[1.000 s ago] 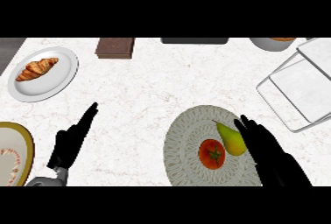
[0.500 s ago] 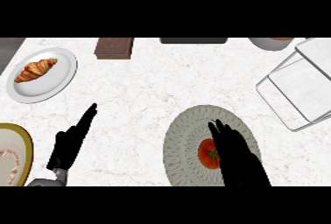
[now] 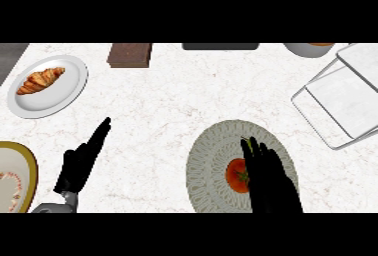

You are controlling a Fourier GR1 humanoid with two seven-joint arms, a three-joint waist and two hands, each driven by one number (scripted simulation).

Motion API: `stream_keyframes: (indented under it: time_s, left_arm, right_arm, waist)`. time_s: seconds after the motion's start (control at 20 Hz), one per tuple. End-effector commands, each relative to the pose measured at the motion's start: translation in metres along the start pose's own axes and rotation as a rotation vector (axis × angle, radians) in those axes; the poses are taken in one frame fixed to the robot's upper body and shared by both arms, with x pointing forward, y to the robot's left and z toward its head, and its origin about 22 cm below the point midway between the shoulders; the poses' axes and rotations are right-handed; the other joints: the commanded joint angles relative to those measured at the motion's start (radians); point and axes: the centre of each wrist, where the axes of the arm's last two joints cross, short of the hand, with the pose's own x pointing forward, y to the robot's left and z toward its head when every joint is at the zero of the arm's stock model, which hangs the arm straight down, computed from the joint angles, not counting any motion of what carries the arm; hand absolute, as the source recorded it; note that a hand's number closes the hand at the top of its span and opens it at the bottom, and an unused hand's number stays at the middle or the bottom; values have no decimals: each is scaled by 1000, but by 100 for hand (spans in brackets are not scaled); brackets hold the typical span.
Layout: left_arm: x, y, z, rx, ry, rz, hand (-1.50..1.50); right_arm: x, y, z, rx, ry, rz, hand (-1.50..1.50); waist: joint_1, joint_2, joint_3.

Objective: Pick the tomato from the placemat and place it in the tiered shelf

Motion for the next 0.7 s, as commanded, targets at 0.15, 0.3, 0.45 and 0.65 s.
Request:
stream_keyframes:
  time_s: [0.15,0.3,0.45,0.65]
  left_arm:
    - [-4,-8,10,2,37,-12,0]
    - [4,1,6,-3,30,8,0]
    - [3,1,-5,-23,34,-14,0]
    - [2,17,-9,4,20,6,0]
  right_arm:
    - [1,13,-19,19,39,27,-150]
    - [-12,22,-25,26,35,72,-150]
    - [-12,26,-19,16,32,56,-150]
    - [-21,38,-42,18,40,65,-150]
  waist:
    - [2,3,-3]
    - [2,3,-3]
    - [-1,3,-3]
    - [0,4,-3]
